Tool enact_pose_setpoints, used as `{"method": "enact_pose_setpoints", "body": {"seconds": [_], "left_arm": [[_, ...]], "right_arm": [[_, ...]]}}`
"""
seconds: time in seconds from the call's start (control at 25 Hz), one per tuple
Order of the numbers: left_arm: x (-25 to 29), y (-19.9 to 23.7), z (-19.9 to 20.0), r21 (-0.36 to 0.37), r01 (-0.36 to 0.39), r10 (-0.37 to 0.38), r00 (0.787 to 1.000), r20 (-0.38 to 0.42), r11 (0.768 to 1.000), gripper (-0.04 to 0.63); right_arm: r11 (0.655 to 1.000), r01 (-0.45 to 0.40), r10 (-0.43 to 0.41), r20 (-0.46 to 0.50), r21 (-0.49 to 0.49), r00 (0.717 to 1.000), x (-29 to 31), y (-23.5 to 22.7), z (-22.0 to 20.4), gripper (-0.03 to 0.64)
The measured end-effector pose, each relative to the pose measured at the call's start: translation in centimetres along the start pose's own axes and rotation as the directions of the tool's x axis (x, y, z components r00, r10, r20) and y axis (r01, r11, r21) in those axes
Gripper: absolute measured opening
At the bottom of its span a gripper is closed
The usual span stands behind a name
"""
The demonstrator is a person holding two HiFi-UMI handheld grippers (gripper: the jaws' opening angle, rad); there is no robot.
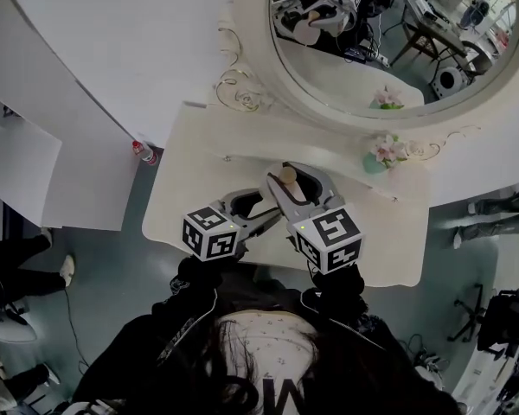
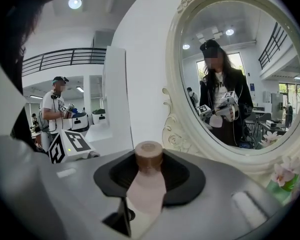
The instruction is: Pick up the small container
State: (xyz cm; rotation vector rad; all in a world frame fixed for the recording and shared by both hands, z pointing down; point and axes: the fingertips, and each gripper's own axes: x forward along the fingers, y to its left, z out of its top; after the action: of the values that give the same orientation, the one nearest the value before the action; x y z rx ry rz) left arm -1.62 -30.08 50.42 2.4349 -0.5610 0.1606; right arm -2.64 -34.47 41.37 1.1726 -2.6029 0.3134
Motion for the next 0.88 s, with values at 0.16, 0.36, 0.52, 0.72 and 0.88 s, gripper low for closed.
{"method": "enact_pose_setpoints", "body": {"seconds": [0.16,0.36,0.52,0.72,0.88], "left_arm": [[0.1,-1.9,-0.3,0.011,-0.008,0.007,1.000,0.030,1.000,0.219],[0.5,-3.8,-1.1,0.034,-0.037,0.036,0.999,0.039,0.999,0.219],[0.6,-5.9,-2.1,0.066,-0.068,0.065,0.997,0.040,0.996,0.219],[0.8,-9.2,-3.9,0.096,-0.100,0.096,0.994,0.046,0.990,0.219],[0.8,-12.2,-6.1,0.101,-0.123,0.118,0.991,0.061,0.987,0.219]], "right_arm": [[1.000,-0.017,0.017,0.005,-0.011,1.000,-1.8,0.6,-0.5,0.143],[0.999,-0.033,0.033,0.019,-0.013,0.999,-4.2,1.0,-1.1,0.143],[0.999,-0.039,0.039,0.033,-0.009,0.999,-6.6,1.6,-1.5,0.143],[0.999,-0.047,0.047,0.049,-0.009,0.998,-10.3,2.6,-2.5,0.143],[0.998,-0.061,0.061,0.054,-0.008,0.997,-13.6,3.8,-3.8,0.143]]}}
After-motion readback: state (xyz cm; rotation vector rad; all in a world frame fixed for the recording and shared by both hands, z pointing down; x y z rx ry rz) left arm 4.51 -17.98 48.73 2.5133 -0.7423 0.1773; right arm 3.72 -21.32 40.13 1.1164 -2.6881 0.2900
